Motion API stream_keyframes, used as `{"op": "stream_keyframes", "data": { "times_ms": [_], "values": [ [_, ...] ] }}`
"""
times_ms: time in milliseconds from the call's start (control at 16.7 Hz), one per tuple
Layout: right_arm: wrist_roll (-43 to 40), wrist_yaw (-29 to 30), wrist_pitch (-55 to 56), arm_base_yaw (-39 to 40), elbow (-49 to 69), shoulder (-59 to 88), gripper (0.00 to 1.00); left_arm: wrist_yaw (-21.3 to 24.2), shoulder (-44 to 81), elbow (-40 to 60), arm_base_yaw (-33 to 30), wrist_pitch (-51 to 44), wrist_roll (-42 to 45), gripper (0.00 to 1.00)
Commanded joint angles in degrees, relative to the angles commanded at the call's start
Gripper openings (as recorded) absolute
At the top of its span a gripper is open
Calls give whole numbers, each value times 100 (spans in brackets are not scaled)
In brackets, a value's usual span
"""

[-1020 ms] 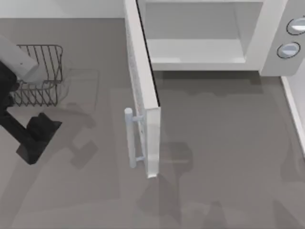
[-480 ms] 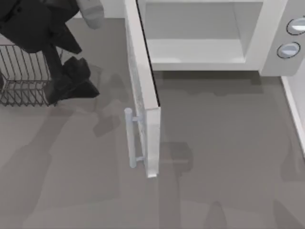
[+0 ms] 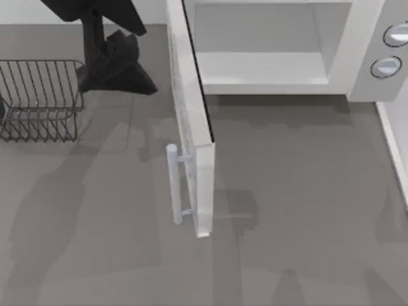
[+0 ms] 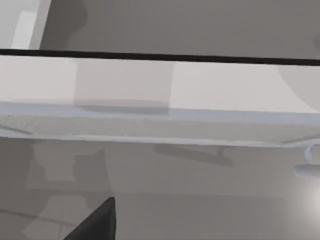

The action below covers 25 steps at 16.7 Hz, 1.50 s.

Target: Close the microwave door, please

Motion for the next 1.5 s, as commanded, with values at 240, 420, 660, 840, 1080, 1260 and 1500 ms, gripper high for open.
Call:
{"op": "stream_keyframes", "data": {
  "times_ms": [240,420,660,840,1080,1260,1500],
  "values": [
    [0,0,0,0,0,0,100,12,25,53,-4,-22,21,100],
    [0,0,0,0,0,0,100,3,3,23,18,7,10,100],
    [0,0,0,0,0,0,100,-40,-20,-552,-177,613,-161,100],
    [0,0,0,0,0,0,100,-102,-36,-1188,-372,1347,-367,100],
    [0,0,0,0,0,0,100,-155,-41,-1694,-537,1894,-535,100],
    [0,0,0,0,0,0,100,-155,-41,-1697,-538,1896,-536,100],
    [0,0,0,0,0,0,100,-155,-41,-1697,-538,1896,-536,70]
  ]
}}
